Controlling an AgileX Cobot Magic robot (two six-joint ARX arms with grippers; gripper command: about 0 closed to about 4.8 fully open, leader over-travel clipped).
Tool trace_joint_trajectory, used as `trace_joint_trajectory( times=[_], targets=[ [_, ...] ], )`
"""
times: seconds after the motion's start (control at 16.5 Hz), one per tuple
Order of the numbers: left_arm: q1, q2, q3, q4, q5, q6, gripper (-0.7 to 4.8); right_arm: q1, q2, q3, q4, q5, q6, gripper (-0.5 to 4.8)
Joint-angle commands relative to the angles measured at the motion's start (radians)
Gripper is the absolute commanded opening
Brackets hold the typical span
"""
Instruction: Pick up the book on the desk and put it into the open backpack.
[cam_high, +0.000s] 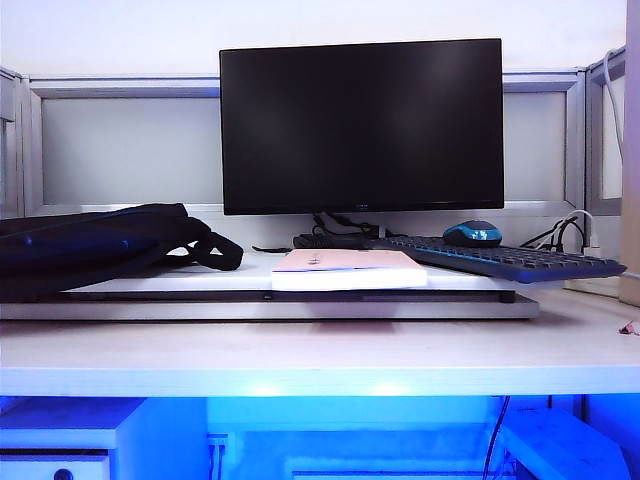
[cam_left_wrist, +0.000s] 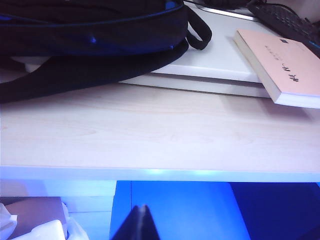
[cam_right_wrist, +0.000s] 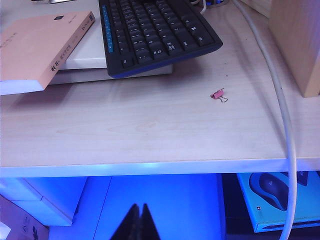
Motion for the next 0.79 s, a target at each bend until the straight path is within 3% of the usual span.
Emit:
trace_joint_trajectory(
  times=[0.06,0.3,0.61,0.67,0.79],
  targets=[
    [0.000,0.001,-0.006,-0.008,0.003,0.001,-0.05,0.000,0.000,-0.002,0.002,0.002,0.002,-0.06],
    [0.000,0.001,-0.006,-0.008,0.001,0.001,-0.05,0.001,0.000,-0.002,0.002,0.002,0.001,-0.06],
    [0.000,0.001,-0.003,0.073,0.055,-0.002,0.03,0.002,0.000,-0.002,0.095,-0.115,0.018,-0.01],
    [0.000,0.001,-0.003,0.122,0.082,-0.004,0.31,0.002,0.000,-0.002,0.137,-0.141,0.041,0.00],
    [0.000,0.001,-0.003,0.249,0.129,-0.038,1.40,0.002,0.000,0.000,0.213,-0.182,0.097,0.13]
  ],
)
